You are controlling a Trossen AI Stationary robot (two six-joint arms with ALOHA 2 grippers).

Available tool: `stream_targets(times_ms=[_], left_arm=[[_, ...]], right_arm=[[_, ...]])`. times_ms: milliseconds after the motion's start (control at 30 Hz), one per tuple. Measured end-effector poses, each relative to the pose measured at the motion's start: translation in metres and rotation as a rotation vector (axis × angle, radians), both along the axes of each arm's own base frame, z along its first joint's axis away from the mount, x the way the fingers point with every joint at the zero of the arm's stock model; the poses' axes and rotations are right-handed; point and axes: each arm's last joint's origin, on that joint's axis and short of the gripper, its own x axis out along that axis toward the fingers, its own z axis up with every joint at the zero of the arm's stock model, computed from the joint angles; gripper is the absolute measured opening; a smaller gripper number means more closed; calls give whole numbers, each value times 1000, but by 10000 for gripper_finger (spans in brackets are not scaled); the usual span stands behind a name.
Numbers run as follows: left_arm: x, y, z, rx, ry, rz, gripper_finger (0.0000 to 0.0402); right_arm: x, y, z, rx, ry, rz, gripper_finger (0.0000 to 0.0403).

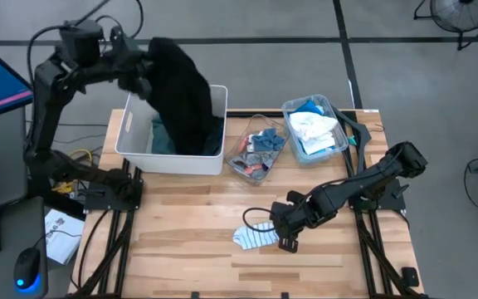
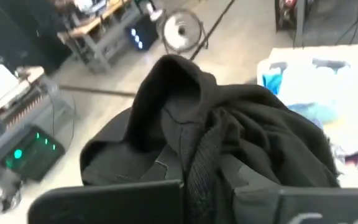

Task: Pick & Place Cloths
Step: Put the black jacket into the white bin

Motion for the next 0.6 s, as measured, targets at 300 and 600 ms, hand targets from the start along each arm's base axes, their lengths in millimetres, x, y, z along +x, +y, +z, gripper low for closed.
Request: stream_targets(times_ms=[300, 600], left_arm=[[24, 33, -94, -260, 215, 173, 8], [34, 47, -222, -548, 408, 303, 12]], right_arm=[[1, -2, 0, -26, -13, -11, 119], [1, -1, 0, -19, -14, -23, 119]])
